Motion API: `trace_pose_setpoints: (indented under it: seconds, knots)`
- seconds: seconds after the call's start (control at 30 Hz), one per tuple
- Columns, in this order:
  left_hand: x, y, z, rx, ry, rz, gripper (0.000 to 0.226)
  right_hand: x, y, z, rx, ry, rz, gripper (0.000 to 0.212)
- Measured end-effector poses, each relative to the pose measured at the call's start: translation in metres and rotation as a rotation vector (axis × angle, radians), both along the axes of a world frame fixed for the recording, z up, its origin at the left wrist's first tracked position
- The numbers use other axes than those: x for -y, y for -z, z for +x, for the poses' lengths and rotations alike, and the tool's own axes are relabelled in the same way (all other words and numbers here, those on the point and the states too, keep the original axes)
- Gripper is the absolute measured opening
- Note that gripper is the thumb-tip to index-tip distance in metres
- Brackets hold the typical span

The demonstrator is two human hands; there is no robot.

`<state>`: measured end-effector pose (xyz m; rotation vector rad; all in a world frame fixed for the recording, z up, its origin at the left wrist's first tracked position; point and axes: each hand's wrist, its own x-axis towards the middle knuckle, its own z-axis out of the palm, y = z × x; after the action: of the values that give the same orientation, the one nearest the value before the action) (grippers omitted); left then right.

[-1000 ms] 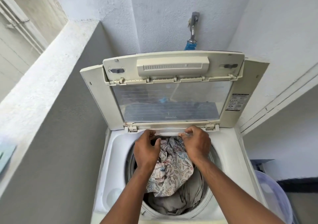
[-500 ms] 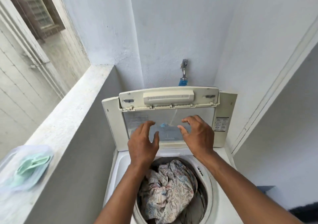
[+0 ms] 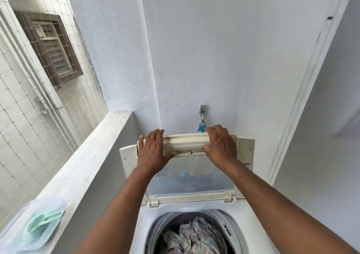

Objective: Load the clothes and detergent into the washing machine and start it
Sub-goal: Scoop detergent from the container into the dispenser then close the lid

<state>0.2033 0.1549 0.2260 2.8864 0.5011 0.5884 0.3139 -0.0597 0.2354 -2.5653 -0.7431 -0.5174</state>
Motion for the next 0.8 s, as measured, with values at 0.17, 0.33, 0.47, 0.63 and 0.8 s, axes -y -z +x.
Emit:
trace_pose_setpoints:
  seconds: [0.17,0.33,0.47,0.63,0.8]
  knots:
    - [0.0,0.002,0.011,-0.13,0.02,-0.029,0.101,-0.002,0.006,0.014,-0.098,-0.033,-0.155,0.095]
    - [0.003,0.005,0.01,-0.075,0.018,0.01,0.09,0.001,0.006,0.017,-0.052,-0.006,-0.213,0.076]
    - [0.009,0.01,-0.001,-0.027,-0.005,0.031,0.081,0.011,0.003,0.013,-0.075,-0.058,-0.194,0.073]
    - [0.021,0.013,-0.023,0.001,-0.023,0.045,0.075,0.029,0.002,-0.001,-0.093,-0.141,-0.164,0.07]
    - [0.031,0.019,-0.056,0.038,0.004,0.108,0.071,0.05,0.008,-0.024,-0.148,-0.222,-0.127,0.068]
